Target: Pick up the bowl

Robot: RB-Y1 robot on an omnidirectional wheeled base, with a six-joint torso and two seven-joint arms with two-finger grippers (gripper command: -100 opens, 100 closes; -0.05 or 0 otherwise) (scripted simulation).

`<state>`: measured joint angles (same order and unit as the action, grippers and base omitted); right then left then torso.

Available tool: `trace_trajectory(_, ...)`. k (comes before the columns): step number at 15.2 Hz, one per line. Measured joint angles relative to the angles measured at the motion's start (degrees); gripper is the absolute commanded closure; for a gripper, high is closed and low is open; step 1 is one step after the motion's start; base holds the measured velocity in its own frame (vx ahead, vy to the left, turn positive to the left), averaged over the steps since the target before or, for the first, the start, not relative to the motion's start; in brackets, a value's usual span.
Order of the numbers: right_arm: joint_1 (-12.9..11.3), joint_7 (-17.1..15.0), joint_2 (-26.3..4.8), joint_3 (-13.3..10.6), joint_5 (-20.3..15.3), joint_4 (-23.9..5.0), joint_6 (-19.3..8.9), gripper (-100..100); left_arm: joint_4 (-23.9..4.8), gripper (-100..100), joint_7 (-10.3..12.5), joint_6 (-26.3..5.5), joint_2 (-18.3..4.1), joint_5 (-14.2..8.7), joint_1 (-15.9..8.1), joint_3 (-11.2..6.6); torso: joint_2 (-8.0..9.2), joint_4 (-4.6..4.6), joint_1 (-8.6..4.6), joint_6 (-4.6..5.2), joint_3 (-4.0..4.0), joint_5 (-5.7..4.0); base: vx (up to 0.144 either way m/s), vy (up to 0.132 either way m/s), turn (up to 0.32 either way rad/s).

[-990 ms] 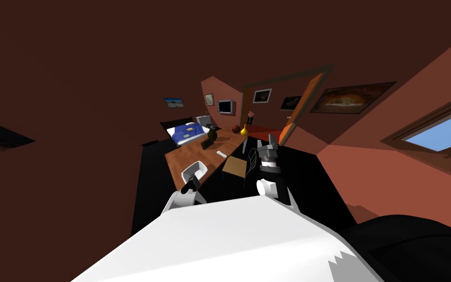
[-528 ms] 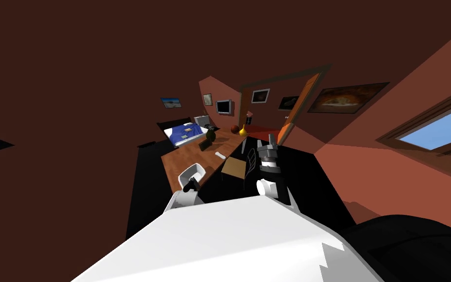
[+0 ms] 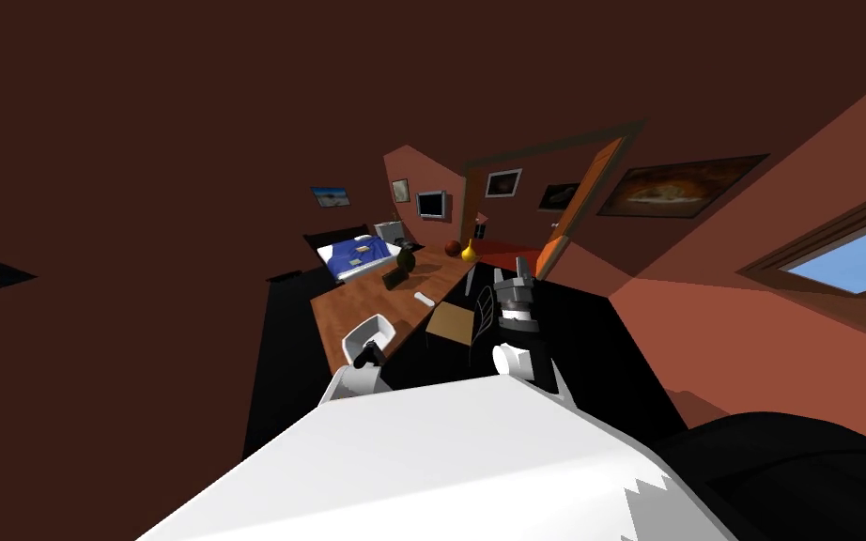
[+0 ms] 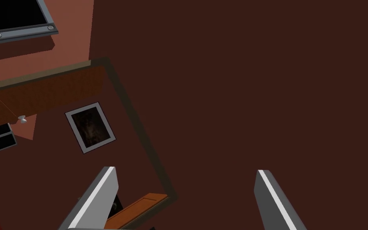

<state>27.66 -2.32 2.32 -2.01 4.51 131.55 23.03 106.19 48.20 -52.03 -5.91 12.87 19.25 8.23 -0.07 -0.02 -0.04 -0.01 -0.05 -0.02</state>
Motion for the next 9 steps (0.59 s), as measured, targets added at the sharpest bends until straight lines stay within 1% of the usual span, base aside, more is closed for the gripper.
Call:
trace_trajectory(5, 0.00, 0.00, 0.00, 0.00, 0.00, 0.00, 0.00, 0, -0.04, 100, 0.02, -0.03, 0.03, -0.03, 0.05, 0.02, 0.12, 0.06, -0.02, 0.01, 0.09, -0.04, -0.003, 0.000, -0.008)
trace_trajectory(6, -0.01, 0.00, 0.00, 0.00, 0.00, 0.00, 0.00, 0, 0.56, 100, 0.11, -0.39, -0.09, 0.00, 0.26, 0.14, 0.18, 0.09, -0.04, 0.02, 0.13, -0.06, -0.040, 0.000, -0.057)
trace_trajectory(9, -0.01, 0.00, 0.00, 0.00, 0.00, 0.00, 0.00, 0, 3.77, 100, 0.79, -2.93, -0.50, 0.47, 1.12, 1.02, 0.41, 0.15, -0.09, 0.02, 0.27, -0.09, -0.042, 0.003, -0.042)
